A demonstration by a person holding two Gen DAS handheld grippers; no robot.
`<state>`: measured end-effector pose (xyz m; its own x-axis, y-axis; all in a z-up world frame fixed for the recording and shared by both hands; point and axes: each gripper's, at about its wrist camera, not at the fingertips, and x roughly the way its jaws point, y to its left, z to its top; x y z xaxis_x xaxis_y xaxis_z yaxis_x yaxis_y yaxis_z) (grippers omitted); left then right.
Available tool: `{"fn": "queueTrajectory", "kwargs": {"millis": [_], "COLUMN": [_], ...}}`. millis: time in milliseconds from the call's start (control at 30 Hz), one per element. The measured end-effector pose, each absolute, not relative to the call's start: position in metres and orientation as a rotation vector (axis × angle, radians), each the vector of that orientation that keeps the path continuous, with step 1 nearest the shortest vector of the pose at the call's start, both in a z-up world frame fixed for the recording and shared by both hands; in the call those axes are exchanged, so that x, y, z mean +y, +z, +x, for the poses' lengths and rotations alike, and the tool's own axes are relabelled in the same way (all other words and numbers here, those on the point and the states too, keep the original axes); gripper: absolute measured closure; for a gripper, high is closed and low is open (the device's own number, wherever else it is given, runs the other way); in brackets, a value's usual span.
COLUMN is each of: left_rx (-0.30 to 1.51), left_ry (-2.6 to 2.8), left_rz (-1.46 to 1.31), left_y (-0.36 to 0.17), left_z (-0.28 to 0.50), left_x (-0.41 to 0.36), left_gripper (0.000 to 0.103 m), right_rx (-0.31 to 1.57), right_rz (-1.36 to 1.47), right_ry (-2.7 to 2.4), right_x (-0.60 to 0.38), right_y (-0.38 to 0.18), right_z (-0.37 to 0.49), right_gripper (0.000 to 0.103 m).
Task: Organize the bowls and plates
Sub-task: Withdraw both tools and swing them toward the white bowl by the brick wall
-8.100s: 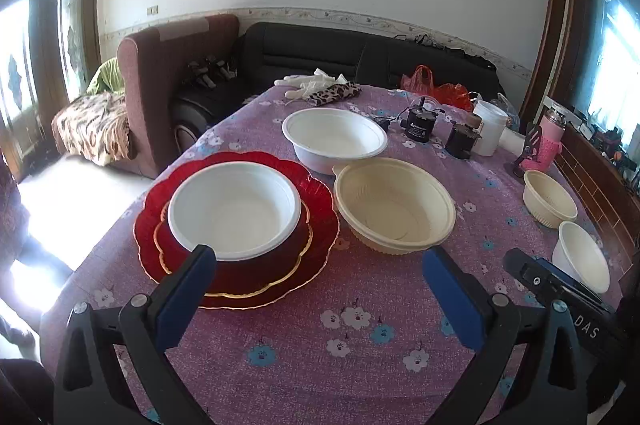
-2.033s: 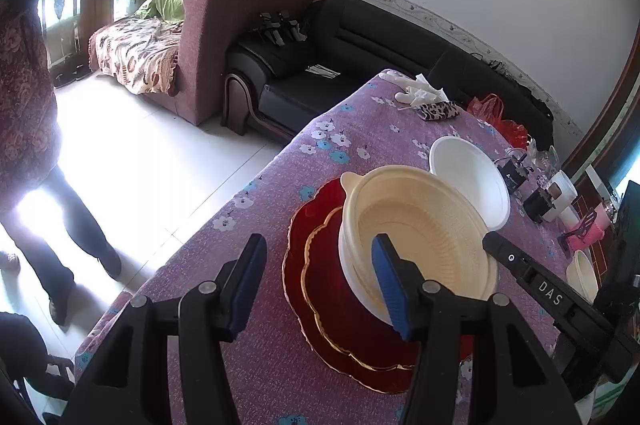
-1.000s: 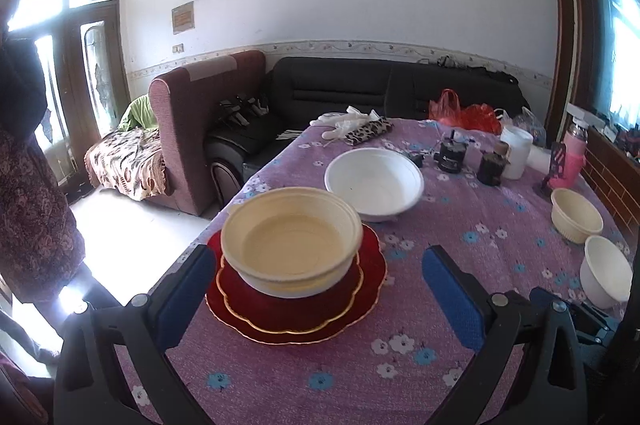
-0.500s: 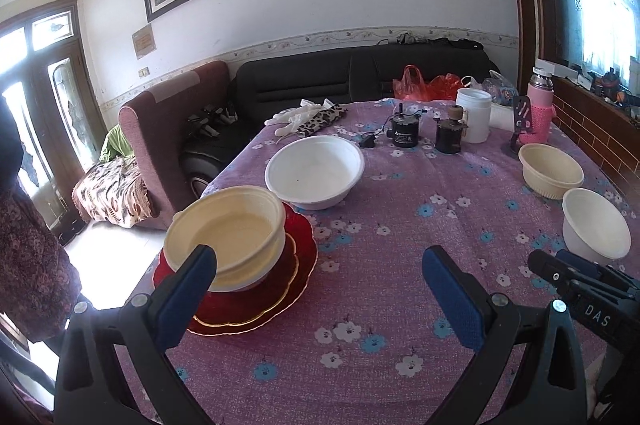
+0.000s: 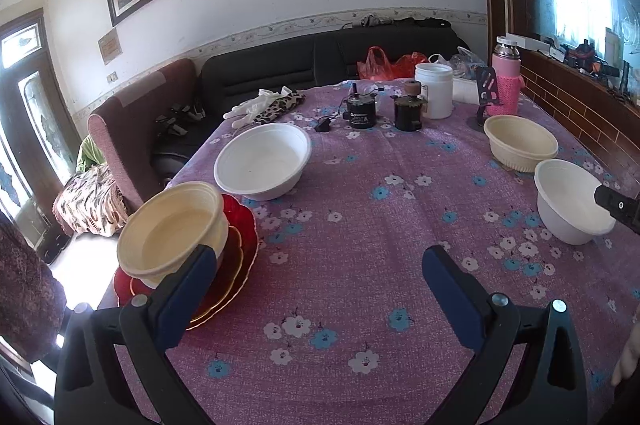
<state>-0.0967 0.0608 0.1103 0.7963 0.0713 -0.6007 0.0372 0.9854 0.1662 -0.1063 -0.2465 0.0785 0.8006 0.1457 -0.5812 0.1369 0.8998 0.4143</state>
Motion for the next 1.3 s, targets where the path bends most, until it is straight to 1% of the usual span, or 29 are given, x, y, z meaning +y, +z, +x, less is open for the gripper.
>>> {"fn": "queueTrajectory", "kwargs": {"millis": [267,533,667,800,1067,1300], "left_rx": [0.713,0.759,0.779,0.815,0.838,0.857], "left_ry": [-0.074,-0.165,-0.182,-0.188,-0.198,-0.176], "left_rz": [0.162,0.168,0.173,0.155,0.119,0.07], "left_y": [0.099,0.089,0.081,0.073,0.067,0.062], "left_z": [-0.083,-0.076,-0.079,-0.077,-0.076,-0.077], "left_x": [0.03,-0.01,-0.017,-0.015,-0.01,0.005], "left_gripper": [0.0,0.0,0.0,0.0,0.0,0.0], "right_rx": [0.629,0.649,0.662,0.673,0.642,0.619], "right_rz": [0.528,0.567,0.606,0.584,0.594,0.524], "right_ry": [-0.147,-0.199,-0.186,-0.181,-0.23,-0.151], "right_x": [-0.317,-0.343,-0.343,-0.336,-0.343,-0.306], "right_y": [0.073,0.06,0.049,0.045,0.054,0.069], "right_z": [-0.125,-0.118,-0.113,-0.11,-0.114,-0.112], "right_gripper": [0.039,0.038,0.039,0.039,0.039,0.038]}}
